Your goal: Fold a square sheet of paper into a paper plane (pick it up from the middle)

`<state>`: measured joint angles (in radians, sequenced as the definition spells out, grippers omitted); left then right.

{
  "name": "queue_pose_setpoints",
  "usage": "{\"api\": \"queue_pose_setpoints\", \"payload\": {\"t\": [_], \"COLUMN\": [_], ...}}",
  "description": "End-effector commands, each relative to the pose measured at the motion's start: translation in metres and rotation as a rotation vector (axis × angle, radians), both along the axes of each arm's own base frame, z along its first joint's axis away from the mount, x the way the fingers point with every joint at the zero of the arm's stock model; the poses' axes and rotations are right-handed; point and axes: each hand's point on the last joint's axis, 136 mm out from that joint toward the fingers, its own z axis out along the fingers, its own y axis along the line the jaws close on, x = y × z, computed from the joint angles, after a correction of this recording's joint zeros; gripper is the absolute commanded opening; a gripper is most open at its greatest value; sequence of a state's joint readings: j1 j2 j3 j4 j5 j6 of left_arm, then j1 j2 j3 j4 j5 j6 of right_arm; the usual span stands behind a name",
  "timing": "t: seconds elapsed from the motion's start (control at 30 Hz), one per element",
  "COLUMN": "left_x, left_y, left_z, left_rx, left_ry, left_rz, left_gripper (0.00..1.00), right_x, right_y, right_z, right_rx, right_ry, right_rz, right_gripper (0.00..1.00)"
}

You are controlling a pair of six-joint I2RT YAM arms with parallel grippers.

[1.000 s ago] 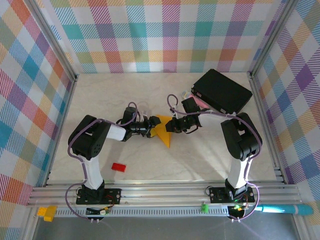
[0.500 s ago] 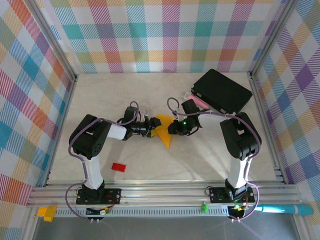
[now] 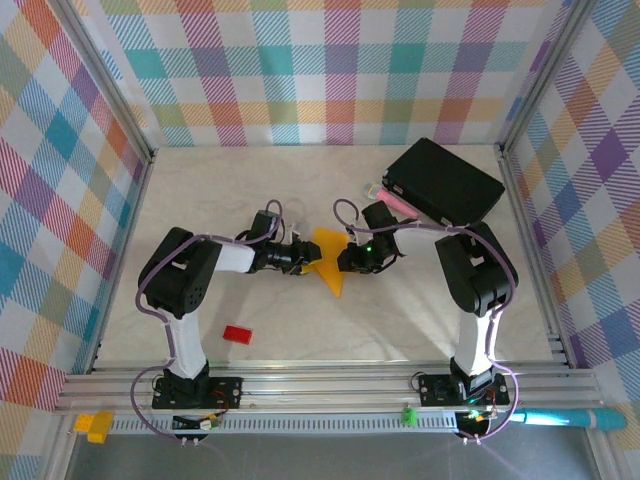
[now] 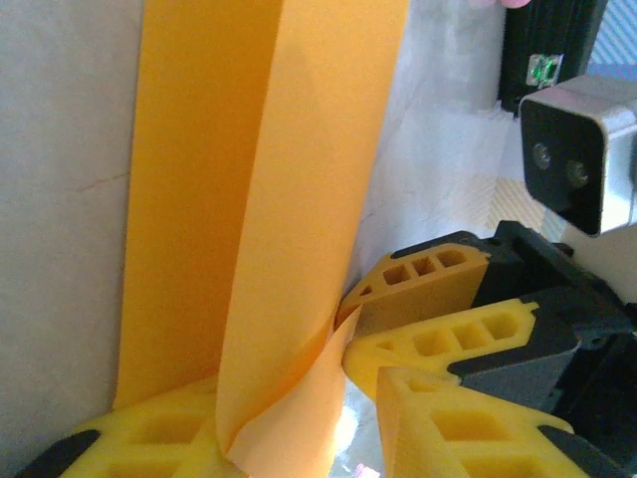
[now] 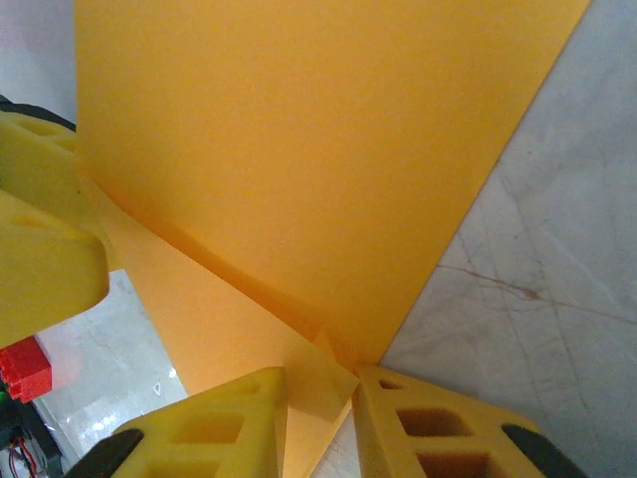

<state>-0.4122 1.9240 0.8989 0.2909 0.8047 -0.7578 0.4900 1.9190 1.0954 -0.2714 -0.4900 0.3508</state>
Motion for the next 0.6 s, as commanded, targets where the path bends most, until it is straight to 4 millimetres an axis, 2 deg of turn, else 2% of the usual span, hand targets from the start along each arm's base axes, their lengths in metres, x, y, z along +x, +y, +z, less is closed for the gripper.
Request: {"api": "queue_pose_setpoints", "payload": {"t": [0.0, 0.23, 0.37, 0.43, 0.57], "left_x": [-0.011, -0.007, -0.007, -0.006, 0.001], "left_y": [-0.002, 0.0, 0.001, 0.002, 0.005], "left_z": [-0.007, -0.007, -0.008, -0.005, 0.002], "left_rx": [0.028, 0.019, 0.04, 0.051, 0.077], "left_ry": [0.0, 0.0, 0.004, -0.007, -0.029], "left_rz": [-0.084, -0.109, -0.143, -0.147, -0.113], "left_gripper": [0.32, 0.21, 0.13, 0.1, 0.06], "right_x": [-0.001, 0.0, 0.005, 0.008, 0.018], "right_y": [-0.006, -0.008, -0.006, -0.008, -0.021], "right_z": [-0.012, -0.011, 0.002, 0.011, 0.03], "right_rx": [-0.044, -0.057, -0.043, -0.055, -0.094], "right_ry": [0.02, 0.011, -0.02, -0.054, -0.178], "right_rz": [0.005, 0.008, 0.013, 0.005, -0.048], "right_gripper": [0.24, 0.24, 0.25, 0.3, 0.53]}}
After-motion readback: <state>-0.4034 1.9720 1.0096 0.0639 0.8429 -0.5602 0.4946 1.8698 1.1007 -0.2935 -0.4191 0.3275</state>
